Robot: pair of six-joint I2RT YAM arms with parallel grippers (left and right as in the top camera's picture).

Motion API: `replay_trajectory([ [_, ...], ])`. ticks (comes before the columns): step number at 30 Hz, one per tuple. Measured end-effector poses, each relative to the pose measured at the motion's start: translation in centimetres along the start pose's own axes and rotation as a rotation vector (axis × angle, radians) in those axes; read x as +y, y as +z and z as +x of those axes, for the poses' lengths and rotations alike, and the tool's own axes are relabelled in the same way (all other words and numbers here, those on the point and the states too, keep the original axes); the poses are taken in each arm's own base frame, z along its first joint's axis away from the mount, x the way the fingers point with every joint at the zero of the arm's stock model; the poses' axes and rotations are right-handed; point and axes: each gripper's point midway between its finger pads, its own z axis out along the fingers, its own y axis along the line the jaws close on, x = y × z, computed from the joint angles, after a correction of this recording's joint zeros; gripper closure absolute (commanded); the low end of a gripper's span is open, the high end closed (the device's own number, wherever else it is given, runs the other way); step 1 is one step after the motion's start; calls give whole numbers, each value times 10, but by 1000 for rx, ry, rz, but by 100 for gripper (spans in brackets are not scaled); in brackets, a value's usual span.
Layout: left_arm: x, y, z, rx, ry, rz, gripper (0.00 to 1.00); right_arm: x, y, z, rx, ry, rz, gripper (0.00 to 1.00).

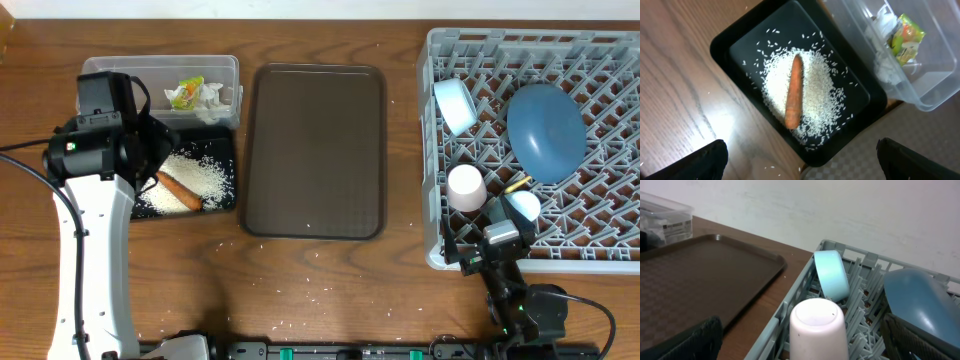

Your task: Sort waste into correct bins and load items into the dishwasher rack

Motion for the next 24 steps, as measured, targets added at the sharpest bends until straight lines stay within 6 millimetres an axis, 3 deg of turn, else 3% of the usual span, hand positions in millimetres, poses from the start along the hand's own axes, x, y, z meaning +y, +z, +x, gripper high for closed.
replay_trajectory([
  [4, -3, -13, -3, -45, -1, 49, 3, 0, 0, 0, 0, 0, 0, 1],
  [9, -32, -61, -13, -282, 135, 322, 3, 0, 0, 0, 1, 0, 1, 1],
  [12, -37, -91, -1, -434, 286, 491, 3, 0, 0, 0, 0, 0, 2, 1],
  [14, -29, -100, 10, -517, 347, 561, 3, -1, 0, 0, 1, 1, 3, 1],
  [19, -2, -93, 37, -637, 407, 633, 3, -1, 0, 0, 2, 1, 7, 1],
  [24, 12, -62, 59, -698, 435, 666, 3, -1, 0, 0, 2, 1, 7, 1],
])
